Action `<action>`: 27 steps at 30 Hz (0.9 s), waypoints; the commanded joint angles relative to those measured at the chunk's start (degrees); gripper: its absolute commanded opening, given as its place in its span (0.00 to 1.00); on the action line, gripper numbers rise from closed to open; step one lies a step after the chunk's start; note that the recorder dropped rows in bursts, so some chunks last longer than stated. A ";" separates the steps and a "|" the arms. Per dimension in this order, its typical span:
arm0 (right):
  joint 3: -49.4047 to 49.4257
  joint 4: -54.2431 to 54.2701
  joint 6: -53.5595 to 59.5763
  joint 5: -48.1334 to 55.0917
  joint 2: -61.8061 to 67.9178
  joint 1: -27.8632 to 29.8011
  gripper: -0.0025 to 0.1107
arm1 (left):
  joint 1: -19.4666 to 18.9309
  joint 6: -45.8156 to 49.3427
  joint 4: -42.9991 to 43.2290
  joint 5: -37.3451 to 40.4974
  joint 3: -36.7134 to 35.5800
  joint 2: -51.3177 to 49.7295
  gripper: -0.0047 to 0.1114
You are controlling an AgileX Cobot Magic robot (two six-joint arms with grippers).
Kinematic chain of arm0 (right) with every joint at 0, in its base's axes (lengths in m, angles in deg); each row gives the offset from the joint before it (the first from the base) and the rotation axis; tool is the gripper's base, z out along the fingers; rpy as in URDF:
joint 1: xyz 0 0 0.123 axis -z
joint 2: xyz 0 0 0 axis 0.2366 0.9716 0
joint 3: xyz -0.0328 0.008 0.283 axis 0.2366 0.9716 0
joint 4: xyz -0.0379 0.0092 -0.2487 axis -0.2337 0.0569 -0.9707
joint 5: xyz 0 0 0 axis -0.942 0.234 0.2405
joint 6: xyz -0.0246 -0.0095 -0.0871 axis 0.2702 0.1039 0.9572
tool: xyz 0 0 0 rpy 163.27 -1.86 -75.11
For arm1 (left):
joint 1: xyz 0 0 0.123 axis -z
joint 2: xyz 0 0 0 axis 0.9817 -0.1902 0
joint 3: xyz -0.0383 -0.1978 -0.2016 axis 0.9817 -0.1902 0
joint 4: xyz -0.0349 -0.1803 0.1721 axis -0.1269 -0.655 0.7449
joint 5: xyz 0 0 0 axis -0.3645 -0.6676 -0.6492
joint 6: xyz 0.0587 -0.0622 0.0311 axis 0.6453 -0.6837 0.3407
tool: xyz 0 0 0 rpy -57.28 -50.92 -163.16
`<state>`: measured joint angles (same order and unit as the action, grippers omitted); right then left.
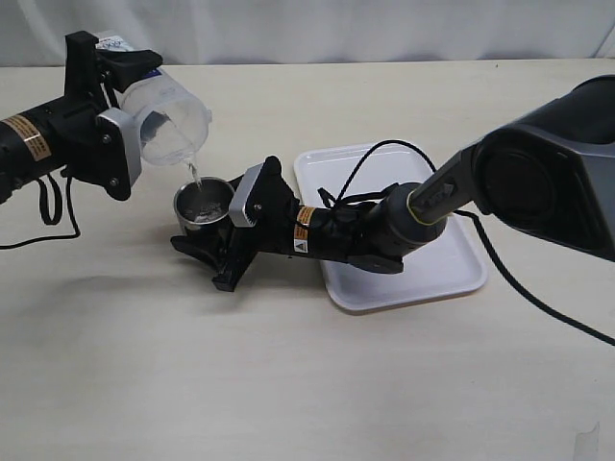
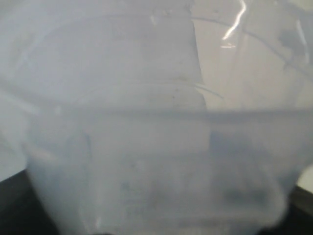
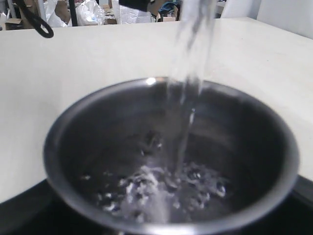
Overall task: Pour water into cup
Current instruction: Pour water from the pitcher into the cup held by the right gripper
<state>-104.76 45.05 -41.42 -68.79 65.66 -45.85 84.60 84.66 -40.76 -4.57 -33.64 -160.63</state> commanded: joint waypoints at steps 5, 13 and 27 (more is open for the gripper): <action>0.02 -0.69 0.96 2.42 0.03 0.16 0.50 | 0.47 1.54 -0.54 -1.43 0.42 0.22 0.04; 0.02 -0.69 0.96 2.42 0.03 0.16 0.50 | 0.47 2.52 -0.43 -1.54 0.42 0.22 0.04; 0.02 -0.69 0.96 2.42 0.03 0.16 0.50 | 0.47 2.86 0.49 -2.65 0.42 0.22 0.04</action>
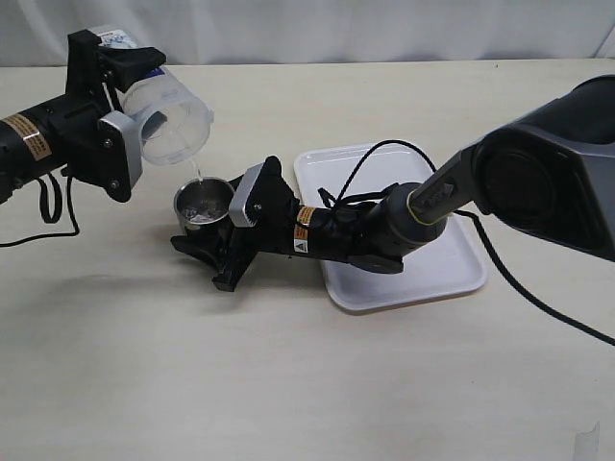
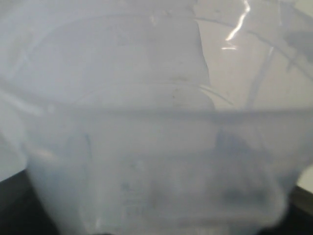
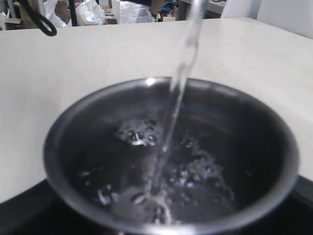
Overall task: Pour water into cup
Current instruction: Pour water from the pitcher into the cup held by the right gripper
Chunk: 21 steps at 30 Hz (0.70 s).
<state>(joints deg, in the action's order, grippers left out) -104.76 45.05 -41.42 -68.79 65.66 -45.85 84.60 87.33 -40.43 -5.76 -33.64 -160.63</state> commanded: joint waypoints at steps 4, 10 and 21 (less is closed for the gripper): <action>0.02 -0.69 0.96 2.42 0.03 0.16 0.50 | 0.47 0.56 0.16 -1.46 0.42 0.22 0.04; 0.02 -0.69 0.96 2.42 0.03 0.16 0.50 | 0.47 1.42 0.61 -1.46 0.42 0.22 0.04; 0.02 -0.69 0.96 2.42 0.03 0.16 0.50 | 0.47 1.42 0.59 -1.97 0.42 0.22 0.04</action>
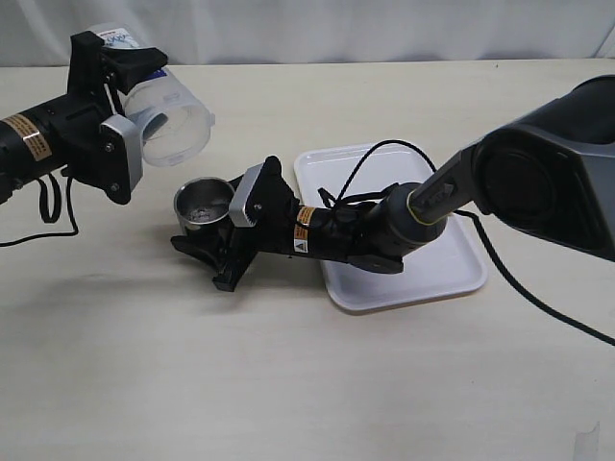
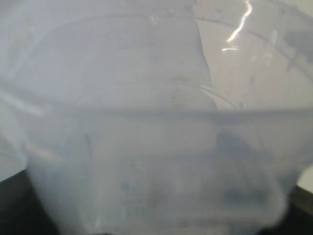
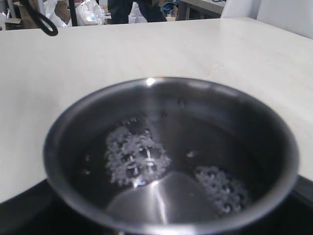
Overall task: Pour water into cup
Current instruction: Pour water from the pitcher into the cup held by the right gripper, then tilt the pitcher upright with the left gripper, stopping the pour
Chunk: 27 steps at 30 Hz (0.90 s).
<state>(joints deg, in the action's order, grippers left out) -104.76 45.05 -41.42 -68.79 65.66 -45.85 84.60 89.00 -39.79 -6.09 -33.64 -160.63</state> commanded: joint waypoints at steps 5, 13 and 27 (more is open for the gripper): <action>0.02 -0.69 0.96 2.42 0.03 0.16 0.50 | 0.47 -0.25 -0.06 -2.12 0.42 0.22 0.04; 0.02 -0.69 0.96 2.42 0.03 0.16 0.50 | 0.47 -0.25 -0.16 -2.22 0.42 0.22 0.04; 0.02 -0.69 0.96 2.42 0.03 0.16 0.50 | 0.47 -0.25 -0.05 -2.54 0.42 0.22 0.04</action>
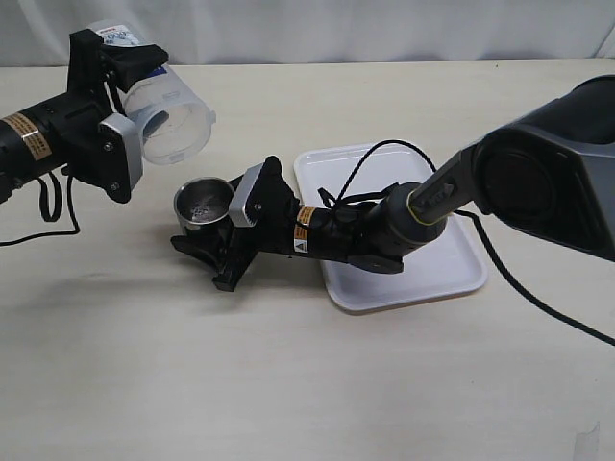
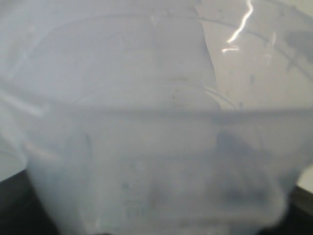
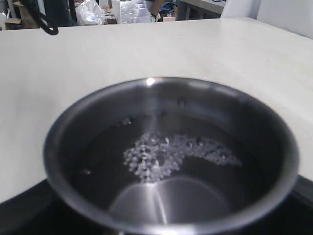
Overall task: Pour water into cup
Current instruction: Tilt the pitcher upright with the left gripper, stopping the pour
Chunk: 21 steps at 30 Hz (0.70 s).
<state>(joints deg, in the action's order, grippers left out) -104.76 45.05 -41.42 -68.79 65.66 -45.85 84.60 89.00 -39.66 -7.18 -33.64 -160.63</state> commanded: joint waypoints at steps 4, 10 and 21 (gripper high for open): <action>0.02 -0.69 0.96 2.42 0.03 0.16 0.50 | 0.47 -0.14 -0.18 -1.36 0.42 0.22 0.04; 0.02 -0.69 0.96 2.42 0.03 0.16 0.50 | 0.47 4.98 -0.18 -1.36 0.42 0.22 0.04; 0.02 -0.69 0.96 2.42 0.03 0.16 0.50 | 0.47 5.90 -0.18 -1.36 0.42 0.22 0.04</action>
<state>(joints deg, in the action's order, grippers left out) -104.76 45.05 -41.42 -68.79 65.66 -45.85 84.60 94.95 -39.55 -7.28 -33.64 -160.63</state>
